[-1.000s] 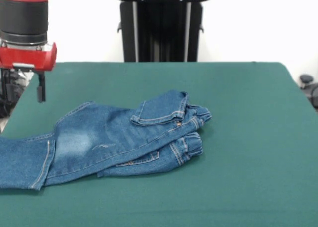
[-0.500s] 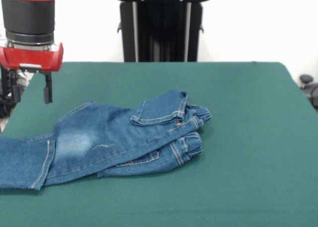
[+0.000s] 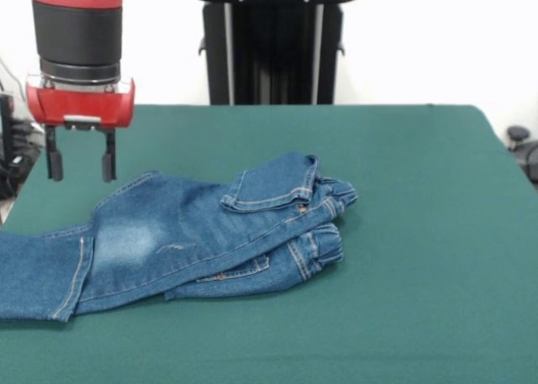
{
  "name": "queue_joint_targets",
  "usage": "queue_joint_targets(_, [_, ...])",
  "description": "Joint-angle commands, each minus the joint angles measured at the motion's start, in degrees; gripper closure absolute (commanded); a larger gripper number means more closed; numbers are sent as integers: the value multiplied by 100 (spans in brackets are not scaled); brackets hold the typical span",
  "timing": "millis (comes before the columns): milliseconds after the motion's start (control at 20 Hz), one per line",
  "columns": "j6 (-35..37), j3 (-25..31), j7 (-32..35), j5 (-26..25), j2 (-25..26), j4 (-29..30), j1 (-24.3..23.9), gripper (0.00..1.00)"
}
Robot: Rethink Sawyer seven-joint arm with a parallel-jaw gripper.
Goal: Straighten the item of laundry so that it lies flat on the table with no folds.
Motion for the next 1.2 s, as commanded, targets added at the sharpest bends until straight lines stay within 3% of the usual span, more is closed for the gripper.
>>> queue_joint_targets(50, [489,78,1021,208,497,63,282,0])
queue_joint_targets(700, [546,200,829,206,953,-529,252,0])
queue_joint_targets(1200, [513,282,754,190,1110,-666,201,0])
